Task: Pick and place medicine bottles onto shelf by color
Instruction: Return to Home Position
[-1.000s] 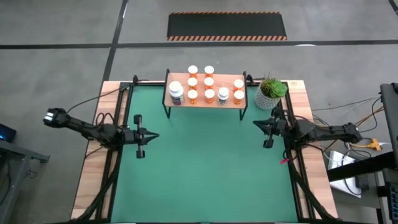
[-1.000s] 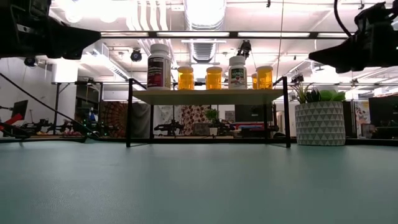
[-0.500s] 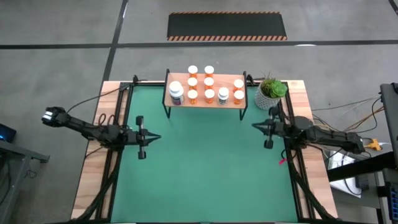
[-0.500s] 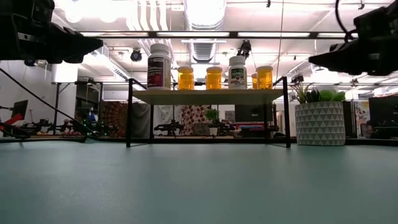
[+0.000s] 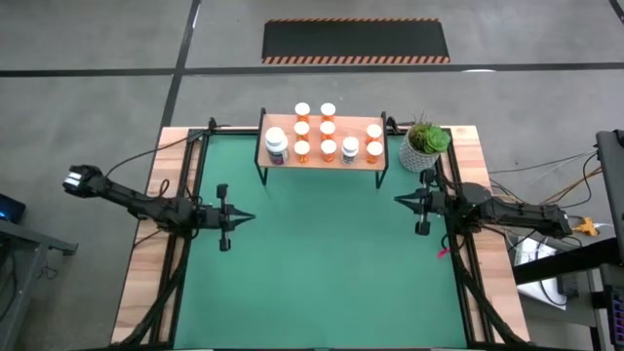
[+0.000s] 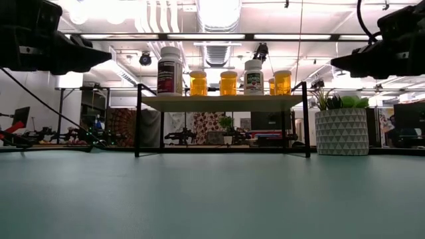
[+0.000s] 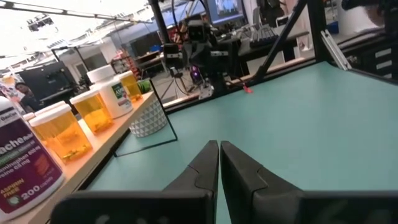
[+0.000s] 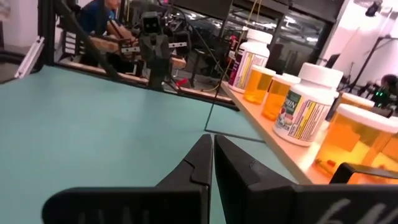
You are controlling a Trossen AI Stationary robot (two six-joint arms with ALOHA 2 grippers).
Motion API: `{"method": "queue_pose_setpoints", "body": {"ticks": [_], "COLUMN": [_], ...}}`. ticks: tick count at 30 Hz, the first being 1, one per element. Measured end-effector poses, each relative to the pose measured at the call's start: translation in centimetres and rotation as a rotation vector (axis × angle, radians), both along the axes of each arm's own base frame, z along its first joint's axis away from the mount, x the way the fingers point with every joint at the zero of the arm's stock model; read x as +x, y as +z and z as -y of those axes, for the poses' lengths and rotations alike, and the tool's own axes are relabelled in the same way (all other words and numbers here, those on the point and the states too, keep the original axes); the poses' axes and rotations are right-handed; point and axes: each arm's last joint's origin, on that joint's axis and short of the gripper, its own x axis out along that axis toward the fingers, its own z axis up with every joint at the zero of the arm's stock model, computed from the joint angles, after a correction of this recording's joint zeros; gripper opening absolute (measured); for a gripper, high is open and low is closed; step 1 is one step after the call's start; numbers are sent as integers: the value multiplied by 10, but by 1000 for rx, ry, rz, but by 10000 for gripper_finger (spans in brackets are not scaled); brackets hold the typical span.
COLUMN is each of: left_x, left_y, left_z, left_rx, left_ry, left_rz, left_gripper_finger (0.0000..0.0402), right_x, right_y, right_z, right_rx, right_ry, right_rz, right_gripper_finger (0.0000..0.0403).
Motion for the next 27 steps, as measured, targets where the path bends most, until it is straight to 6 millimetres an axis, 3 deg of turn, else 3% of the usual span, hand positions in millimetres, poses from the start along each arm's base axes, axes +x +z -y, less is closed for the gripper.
{"method": "queue_pose_setpoints", "body": {"ticks": [8,27], "left_x": [3,10], "left_y": [-5,-25], "left_z": [1,3], "left_rx": [14,66], "left_ry": [0,-1], "left_rz": [-47,-213], "left_gripper_finger": [0,0], "right_x": [1,1], "right_y": [-1,0], "right_z": [0,0], "right_rx": [83,84], "right_ry": [0,-2], "right_rz": [-3,1], "right_gripper_finger": [9,9]}}
